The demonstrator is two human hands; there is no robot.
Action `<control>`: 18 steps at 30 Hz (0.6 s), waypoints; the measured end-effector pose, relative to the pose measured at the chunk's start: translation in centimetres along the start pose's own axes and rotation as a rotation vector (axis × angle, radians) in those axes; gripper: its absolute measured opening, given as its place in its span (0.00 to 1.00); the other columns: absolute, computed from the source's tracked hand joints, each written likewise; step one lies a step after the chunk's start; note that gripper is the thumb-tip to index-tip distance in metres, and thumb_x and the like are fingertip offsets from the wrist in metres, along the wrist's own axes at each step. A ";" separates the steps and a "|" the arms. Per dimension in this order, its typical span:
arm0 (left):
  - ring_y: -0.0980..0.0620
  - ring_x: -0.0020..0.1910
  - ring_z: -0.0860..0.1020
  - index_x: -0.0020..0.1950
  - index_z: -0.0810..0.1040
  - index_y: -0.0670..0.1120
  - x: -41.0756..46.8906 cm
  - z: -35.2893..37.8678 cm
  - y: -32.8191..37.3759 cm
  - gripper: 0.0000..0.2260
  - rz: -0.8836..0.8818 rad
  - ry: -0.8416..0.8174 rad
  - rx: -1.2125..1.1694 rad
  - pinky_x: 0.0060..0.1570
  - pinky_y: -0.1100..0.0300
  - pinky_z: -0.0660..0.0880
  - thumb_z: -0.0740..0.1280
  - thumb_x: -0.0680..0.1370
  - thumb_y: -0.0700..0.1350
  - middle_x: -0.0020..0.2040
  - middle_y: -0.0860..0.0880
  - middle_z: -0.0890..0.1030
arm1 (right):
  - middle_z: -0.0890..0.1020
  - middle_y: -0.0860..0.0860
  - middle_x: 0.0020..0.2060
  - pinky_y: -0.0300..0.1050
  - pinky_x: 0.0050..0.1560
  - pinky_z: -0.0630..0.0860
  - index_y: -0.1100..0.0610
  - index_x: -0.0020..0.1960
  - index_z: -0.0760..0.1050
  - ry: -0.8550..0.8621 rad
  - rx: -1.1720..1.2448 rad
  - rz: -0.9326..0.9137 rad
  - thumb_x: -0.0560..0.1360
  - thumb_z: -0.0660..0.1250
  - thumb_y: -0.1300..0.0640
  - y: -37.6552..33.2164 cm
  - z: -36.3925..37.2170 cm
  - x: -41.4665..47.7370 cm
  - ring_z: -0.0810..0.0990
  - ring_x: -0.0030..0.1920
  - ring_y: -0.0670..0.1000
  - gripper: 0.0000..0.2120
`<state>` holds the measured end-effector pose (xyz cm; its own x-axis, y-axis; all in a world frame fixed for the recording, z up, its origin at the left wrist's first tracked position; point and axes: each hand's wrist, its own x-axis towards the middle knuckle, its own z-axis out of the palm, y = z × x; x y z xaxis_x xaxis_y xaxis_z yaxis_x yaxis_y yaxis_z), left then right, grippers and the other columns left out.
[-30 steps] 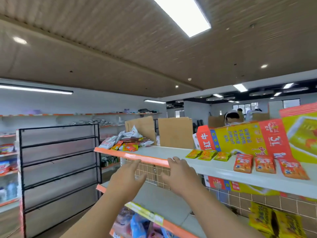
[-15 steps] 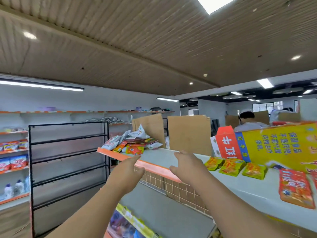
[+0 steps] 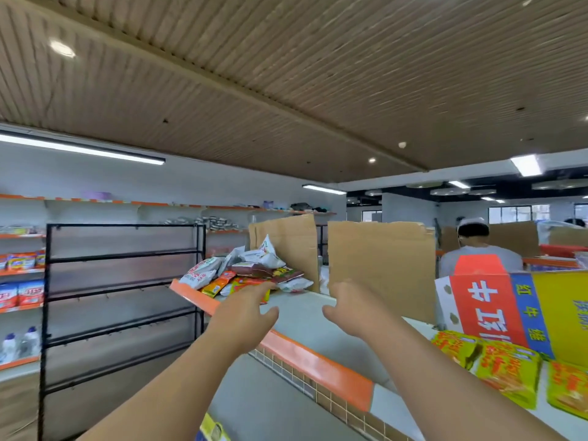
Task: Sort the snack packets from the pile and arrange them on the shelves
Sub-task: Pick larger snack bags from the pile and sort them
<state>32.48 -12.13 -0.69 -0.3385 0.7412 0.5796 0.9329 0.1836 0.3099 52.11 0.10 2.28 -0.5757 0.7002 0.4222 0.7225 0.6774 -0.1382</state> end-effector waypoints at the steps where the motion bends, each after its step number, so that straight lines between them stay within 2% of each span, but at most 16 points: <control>1: 0.52 0.67 0.74 0.76 0.68 0.59 1.0 0.5 -0.9 0.24 0.001 -0.004 0.004 0.61 0.54 0.74 0.63 0.79 0.56 0.70 0.55 0.75 | 0.77 0.52 0.56 0.49 0.51 0.77 0.53 0.53 0.73 -0.004 -0.001 -0.007 0.75 0.64 0.45 -0.2 0.6 1.3 0.76 0.51 0.56 0.13; 3: 0.52 0.69 0.73 0.76 0.68 0.60 3.2 1.7 -3.0 0.24 0.006 -0.001 0.000 0.62 0.53 0.74 0.62 0.79 0.56 0.71 0.56 0.75 | 0.77 0.52 0.61 0.49 0.54 0.78 0.52 0.64 0.75 -0.010 -0.001 -0.002 0.75 0.64 0.45 -0.7 1.8 3.9 0.77 0.56 0.57 0.20; 4: 0.53 0.69 0.72 0.76 0.68 0.60 4.3 2.2 -4.1 0.24 0.003 0.003 -0.012 0.62 0.54 0.73 0.62 0.79 0.56 0.72 0.57 0.74 | 0.78 0.52 0.61 0.49 0.54 0.78 0.50 0.66 0.75 -0.018 -0.001 0.005 0.75 0.64 0.45 -1.0 2.4 5.3 0.77 0.57 0.57 0.21; 6: 0.53 0.69 0.73 0.76 0.69 0.59 7.0 3.3 -6.5 0.24 -0.001 0.018 -0.045 0.63 0.56 0.72 0.64 0.80 0.54 0.72 0.57 0.74 | 0.79 0.50 0.54 0.47 0.48 0.78 0.48 0.58 0.77 -0.031 0.001 0.017 0.74 0.64 0.46 -1.6 3.6 8.2 0.77 0.50 0.55 0.14; 8: 0.53 0.67 0.75 0.76 0.70 0.57 10.1 4.4 -8.9 0.23 0.014 0.027 -0.091 0.60 0.58 0.71 0.65 0.80 0.53 0.70 0.55 0.77 | 0.75 0.49 0.43 0.44 0.37 0.71 0.50 0.43 0.72 -0.019 0.005 0.049 0.74 0.63 0.49 -2.3 4.7 11.4 0.74 0.42 0.54 0.05; 10: 0.52 0.65 0.76 0.74 0.72 0.58 13.4 5.4 -11.4 0.22 0.056 0.041 -0.133 0.56 0.58 0.72 0.66 0.79 0.52 0.68 0.55 0.78 | 0.72 0.50 0.39 0.44 0.34 0.66 0.52 0.40 0.69 -0.002 0.034 0.094 0.74 0.64 0.51 -3.3 5.8 14.9 0.72 0.36 0.53 0.08; 13: 0.53 0.60 0.79 0.70 0.75 0.59 18.3 6.8 -15.6 0.19 0.112 0.043 -0.197 0.52 0.59 0.73 0.67 0.79 0.51 0.65 0.56 0.80 | 0.76 0.53 0.39 0.45 0.35 0.71 0.56 0.48 0.76 0.010 0.061 0.153 0.75 0.65 0.53 -5.0 7.4 20.4 0.74 0.34 0.53 0.07; 15: 0.53 0.59 0.79 0.73 0.73 0.59 21.1 7.0 -18.3 0.21 0.122 0.049 -0.195 0.53 0.59 0.73 0.67 0.79 0.52 0.67 0.54 0.79 | 0.79 0.54 0.41 0.48 0.40 0.77 0.56 0.51 0.76 0.010 0.073 0.174 0.75 0.65 0.51 -6.2 8.6 23.9 0.79 0.41 0.55 0.10; 18: 0.52 0.60 0.78 0.73 0.73 0.58 24.9 6.4 -22.4 0.21 0.163 0.079 -0.181 0.56 0.58 0.72 0.67 0.79 0.51 0.68 0.53 0.78 | 0.81 0.52 0.45 0.47 0.41 0.76 0.55 0.55 0.77 0.011 0.017 0.186 0.75 0.65 0.49 -8.1 10.1 28.2 0.80 0.45 0.55 0.12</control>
<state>3.89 6.37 1.98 -0.2005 0.6975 0.6880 0.9412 -0.0578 0.3329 26.19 16.63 6.25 -0.4285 0.8112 0.3978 0.8093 0.5404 -0.2303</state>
